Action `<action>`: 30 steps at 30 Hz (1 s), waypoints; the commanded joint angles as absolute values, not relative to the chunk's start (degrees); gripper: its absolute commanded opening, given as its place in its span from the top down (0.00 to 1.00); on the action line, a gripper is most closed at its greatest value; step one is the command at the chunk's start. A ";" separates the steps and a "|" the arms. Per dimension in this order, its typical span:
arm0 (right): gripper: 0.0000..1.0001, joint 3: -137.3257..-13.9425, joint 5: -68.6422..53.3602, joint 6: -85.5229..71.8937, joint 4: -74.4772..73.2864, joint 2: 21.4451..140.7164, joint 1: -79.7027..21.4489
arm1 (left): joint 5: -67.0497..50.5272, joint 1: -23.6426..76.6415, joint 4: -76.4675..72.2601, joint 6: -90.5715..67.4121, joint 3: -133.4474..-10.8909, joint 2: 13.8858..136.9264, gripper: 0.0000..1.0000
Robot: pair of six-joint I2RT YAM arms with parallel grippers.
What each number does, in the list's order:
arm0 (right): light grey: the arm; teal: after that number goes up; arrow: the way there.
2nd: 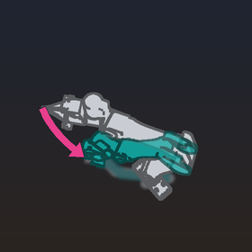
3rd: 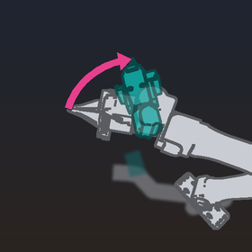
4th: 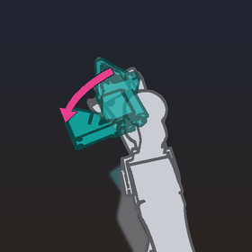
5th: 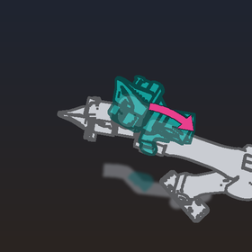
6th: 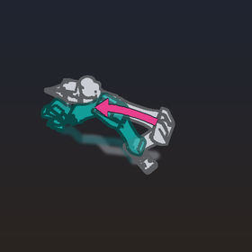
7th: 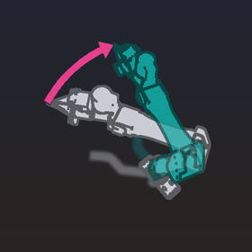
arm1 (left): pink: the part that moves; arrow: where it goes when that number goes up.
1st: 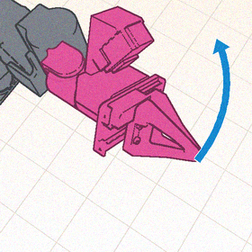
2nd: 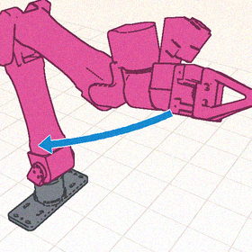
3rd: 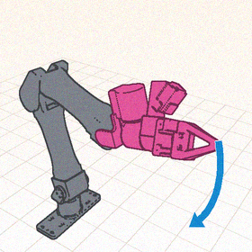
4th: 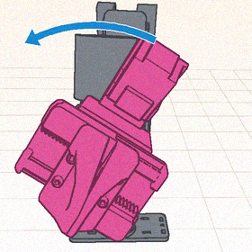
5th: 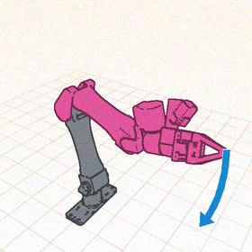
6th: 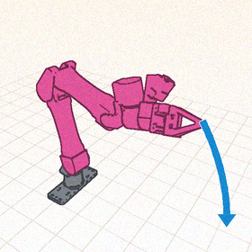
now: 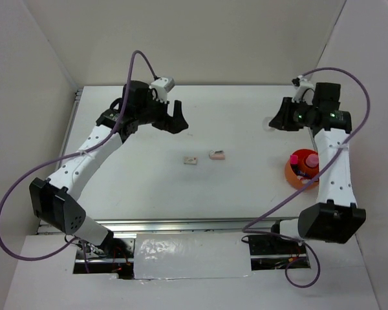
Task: Sort the stationery into containers
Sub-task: Place the stationery in the storage box.
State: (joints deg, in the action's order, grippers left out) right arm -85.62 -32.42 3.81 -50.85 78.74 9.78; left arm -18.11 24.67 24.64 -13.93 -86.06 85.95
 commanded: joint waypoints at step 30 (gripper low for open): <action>0.94 -96.49 -14.59 50.36 -73.65 87.36 45.88 | -40.25 23.64 29.09 -2.11 -89.65 94.66 0.01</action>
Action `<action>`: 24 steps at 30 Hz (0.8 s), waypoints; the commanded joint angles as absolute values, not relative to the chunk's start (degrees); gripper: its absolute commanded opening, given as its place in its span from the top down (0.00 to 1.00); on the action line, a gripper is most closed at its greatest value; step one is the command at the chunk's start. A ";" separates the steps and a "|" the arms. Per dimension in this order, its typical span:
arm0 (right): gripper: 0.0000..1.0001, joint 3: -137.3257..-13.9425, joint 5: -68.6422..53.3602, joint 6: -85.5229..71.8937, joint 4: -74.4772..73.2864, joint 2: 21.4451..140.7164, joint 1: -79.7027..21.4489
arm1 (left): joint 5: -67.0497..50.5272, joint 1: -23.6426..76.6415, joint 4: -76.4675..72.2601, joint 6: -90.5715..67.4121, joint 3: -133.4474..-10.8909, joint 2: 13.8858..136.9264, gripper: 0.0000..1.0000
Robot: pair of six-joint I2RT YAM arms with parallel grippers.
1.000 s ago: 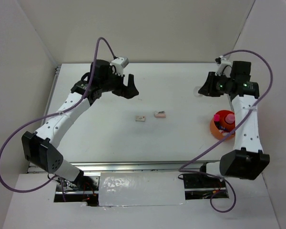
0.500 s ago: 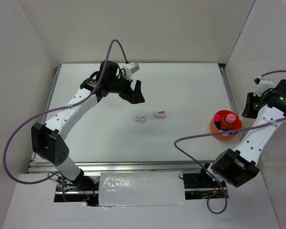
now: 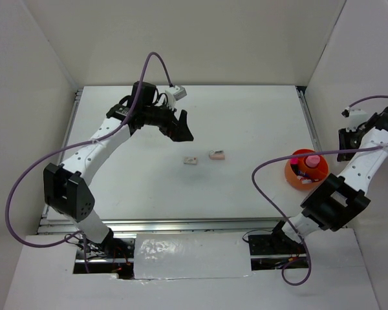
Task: Sort the stationery into containers
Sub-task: Place the stationery in the storage box.
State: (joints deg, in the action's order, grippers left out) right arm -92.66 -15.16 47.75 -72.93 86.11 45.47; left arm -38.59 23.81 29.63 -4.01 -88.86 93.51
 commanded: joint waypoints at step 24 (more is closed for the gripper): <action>0.87 -97.12 -10.90 48.25 -70.58 97.29 37.18 | -39.73 23.64 28.92 -2.81 -89.91 94.83 0.01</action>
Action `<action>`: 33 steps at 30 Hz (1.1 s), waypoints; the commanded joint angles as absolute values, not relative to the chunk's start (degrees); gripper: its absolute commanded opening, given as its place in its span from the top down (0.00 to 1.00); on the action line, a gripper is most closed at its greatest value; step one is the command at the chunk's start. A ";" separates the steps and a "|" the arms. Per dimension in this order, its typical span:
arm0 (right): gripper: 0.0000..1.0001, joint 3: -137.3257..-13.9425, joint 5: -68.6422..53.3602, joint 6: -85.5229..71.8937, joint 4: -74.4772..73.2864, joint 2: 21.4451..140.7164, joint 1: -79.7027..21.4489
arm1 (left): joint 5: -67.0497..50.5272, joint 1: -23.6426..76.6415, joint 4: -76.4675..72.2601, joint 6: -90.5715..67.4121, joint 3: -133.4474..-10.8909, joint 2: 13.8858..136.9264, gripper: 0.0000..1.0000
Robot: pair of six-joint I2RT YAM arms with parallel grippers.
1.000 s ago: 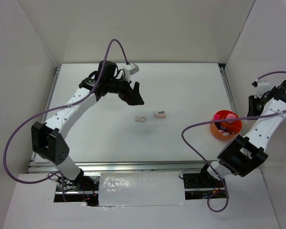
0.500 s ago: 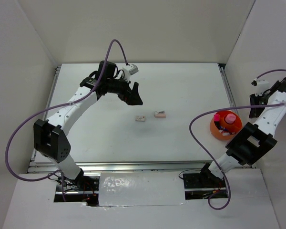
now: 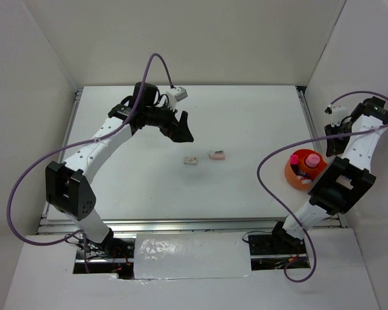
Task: Sort the stationery into containers
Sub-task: Place the stationery in the storage box.
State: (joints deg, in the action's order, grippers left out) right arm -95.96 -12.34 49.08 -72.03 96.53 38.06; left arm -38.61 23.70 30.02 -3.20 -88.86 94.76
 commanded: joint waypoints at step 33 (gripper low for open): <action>0.50 -103.87 -9.39 43.86 -76.63 98.44 28.84 | -28.41 25.92 28.82 1.56 -91.23 96.50 0.01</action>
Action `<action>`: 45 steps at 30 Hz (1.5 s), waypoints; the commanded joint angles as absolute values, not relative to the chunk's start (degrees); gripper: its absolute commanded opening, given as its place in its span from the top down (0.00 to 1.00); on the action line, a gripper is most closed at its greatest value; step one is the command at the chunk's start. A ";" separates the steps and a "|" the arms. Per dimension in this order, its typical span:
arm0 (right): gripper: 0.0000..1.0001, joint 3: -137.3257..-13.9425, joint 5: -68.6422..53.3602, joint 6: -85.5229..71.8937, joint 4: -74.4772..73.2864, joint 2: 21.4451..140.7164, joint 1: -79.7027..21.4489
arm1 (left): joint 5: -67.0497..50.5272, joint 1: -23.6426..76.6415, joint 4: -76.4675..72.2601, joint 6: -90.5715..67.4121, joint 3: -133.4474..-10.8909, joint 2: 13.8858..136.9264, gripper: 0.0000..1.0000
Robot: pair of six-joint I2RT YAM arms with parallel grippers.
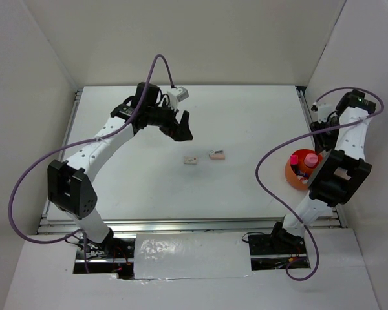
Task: Sort the stationery into containers
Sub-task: Place the stationery in the storage box, then pick up the stationery from the center of the board.
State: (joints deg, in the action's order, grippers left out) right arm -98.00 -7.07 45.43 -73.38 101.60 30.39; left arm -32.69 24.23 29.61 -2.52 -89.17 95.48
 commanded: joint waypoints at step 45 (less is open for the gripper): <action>0.50 -106.53 -33.92 26.81 -82.62 90.26 13.71 | -19.35 32.60 18.73 33.05 -77.17 113.64 0.33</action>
